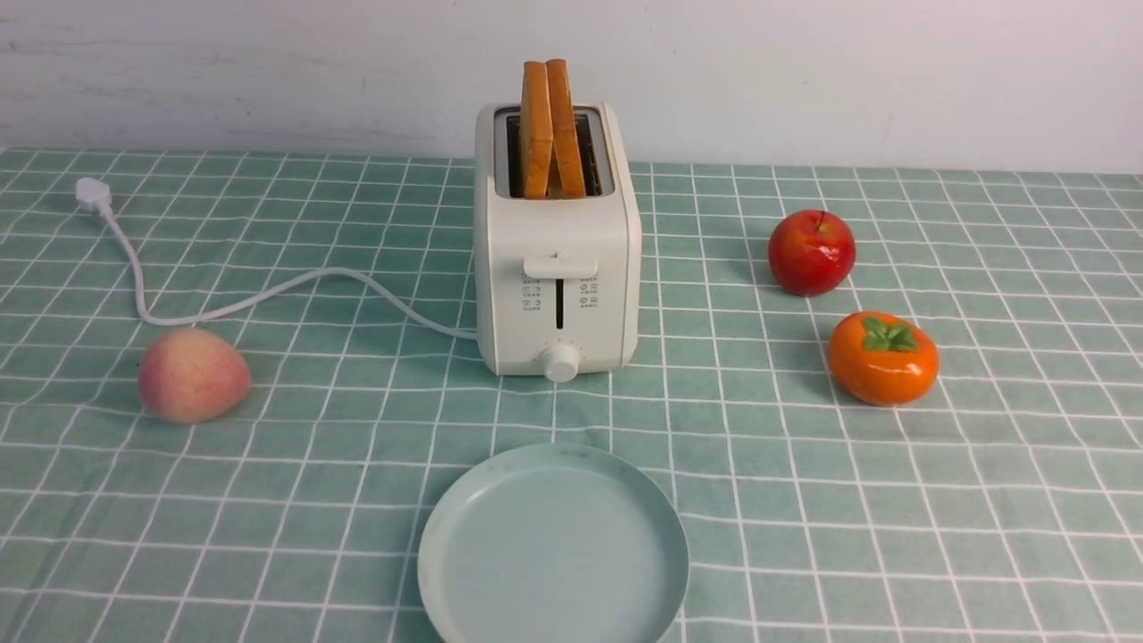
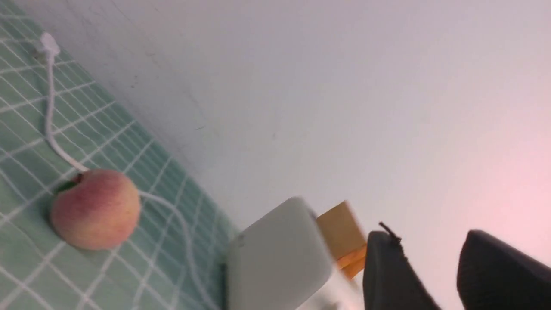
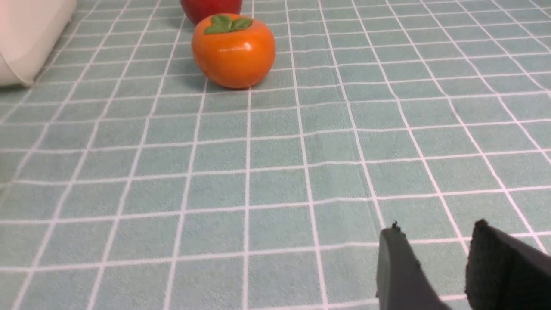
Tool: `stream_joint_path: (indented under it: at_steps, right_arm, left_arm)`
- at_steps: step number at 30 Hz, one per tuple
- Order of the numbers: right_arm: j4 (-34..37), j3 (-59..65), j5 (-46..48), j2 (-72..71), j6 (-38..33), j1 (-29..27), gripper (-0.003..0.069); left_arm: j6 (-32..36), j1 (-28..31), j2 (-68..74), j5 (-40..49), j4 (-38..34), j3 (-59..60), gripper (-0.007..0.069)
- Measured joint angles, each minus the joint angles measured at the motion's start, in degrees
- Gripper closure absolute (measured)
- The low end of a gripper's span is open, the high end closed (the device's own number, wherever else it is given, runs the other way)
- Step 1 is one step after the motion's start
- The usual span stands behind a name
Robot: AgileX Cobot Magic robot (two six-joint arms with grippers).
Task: Take toasted bread from bread machine on blue coffee table place on plate.
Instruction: 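Reach for a toast slice standing in the toaster with the left gripper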
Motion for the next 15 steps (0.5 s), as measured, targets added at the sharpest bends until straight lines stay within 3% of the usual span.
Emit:
stream_joint_path:
  at_steps: [3,6,8,10,12,13,14,15]
  right_arm:
    - [4.4,0.2,-6.2,0.0,0.5,0.0,0.0419]
    - [8.9,0.2,-11.5,0.0,1.8,0.0,0.0419]
    - [12.7,0.2,-16.4,0.0,3.3,0.0,0.0419]
    - [13.8,0.2,-19.6,0.0,3.6,0.0,0.0419]
    - [14.0,0.2,-21.1,0.0,3.7,0.0,0.0419]
    - [14.1,0.2,-22.4,0.0,3.7,0.0,0.0419]
    - [14.1,0.2,-22.7,0.0,3.7,0.0,0.0419]
    - [14.0,0.2,-23.4,0.0,3.7,0.0,0.0419]
  left_arm:
    - [-6.0,0.0,0.0,-5.3,-3.0,0.0,0.0395]
    - [-7.9,0.0,0.0,-9.3,-3.2,0.0,0.0443]
    - [-8.2,0.0,0.0,-10.5,-1.8,-0.6,0.0548]
    - [-7.8,0.0,0.0,-5.7,0.4,-3.5,0.0639]
    - [-7.4,0.0,0.4,-0.2,2.2,-6.5,0.0638]
    - [-6.1,0.0,2.5,8.8,5.3,-11.4,0.0638]
    - [-5.7,0.0,2.9,10.0,5.7,-12.0,0.0638]
    - [-4.1,0.0,6.4,18.3,8.7,-16.7,0.0638]
